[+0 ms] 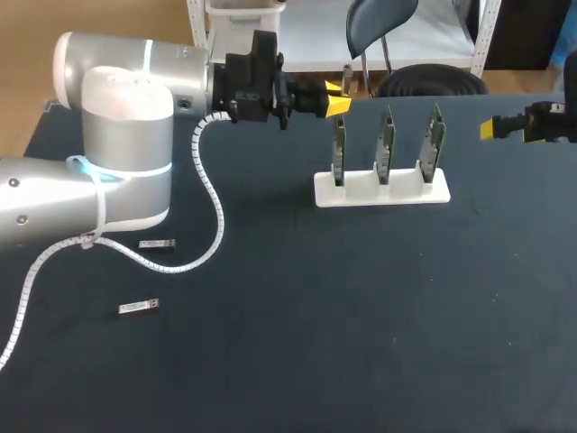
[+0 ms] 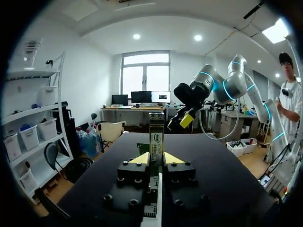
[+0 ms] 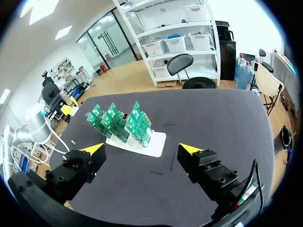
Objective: Pick up the optical module with the left hand, and insert it into the network port with the right hand.
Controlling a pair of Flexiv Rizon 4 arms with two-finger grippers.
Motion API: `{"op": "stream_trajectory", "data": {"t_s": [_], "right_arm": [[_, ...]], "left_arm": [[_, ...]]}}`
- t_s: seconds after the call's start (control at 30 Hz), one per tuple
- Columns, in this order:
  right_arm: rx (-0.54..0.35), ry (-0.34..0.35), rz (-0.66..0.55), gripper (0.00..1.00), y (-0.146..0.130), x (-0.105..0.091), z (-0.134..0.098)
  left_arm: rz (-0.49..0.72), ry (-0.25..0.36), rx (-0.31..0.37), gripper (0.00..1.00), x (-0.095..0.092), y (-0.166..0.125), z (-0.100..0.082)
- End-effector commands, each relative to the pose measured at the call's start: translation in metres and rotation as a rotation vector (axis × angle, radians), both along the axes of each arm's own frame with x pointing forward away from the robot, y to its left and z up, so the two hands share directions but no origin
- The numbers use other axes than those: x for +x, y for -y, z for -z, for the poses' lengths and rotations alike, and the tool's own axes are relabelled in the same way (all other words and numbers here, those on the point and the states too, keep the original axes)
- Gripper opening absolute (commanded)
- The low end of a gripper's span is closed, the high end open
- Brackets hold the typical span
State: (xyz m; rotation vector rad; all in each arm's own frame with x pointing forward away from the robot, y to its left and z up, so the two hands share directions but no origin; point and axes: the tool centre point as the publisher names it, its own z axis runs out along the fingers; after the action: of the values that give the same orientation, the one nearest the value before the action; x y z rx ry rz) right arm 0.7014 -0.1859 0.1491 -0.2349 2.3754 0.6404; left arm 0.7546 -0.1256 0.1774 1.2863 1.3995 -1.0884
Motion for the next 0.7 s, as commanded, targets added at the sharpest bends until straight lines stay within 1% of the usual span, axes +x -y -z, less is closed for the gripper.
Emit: {"op": "stream_trajectory", "data": {"t_s": [0.03, 0.27, 0.5, 0.7], "right_arm": [[-0.004, 0.0, 0.005, 1.0, -0.001, -0.002, -0.001], [-0.004, 0.0, 0.005, 1.0, -0.001, -0.002, -0.001], [-0.004, 0.0, 0.005, 1.0, -0.001, -0.002, -0.001], [-0.004, 0.0, 0.005, 1.0, -0.001, -0.002, -0.001]], "left_arm": [[0.012, -0.008, 0.002, 0.0, 0.007, 0.004, 0.004], [0.001, -0.024, 0.01, 0.0, 0.013, 0.003, 0.008], [-0.015, -0.055, 0.014, 0.0, 0.017, 0.0, 0.011], [-0.017, -0.064, 0.021, 0.0, 0.019, -0.002, 0.014]]}}
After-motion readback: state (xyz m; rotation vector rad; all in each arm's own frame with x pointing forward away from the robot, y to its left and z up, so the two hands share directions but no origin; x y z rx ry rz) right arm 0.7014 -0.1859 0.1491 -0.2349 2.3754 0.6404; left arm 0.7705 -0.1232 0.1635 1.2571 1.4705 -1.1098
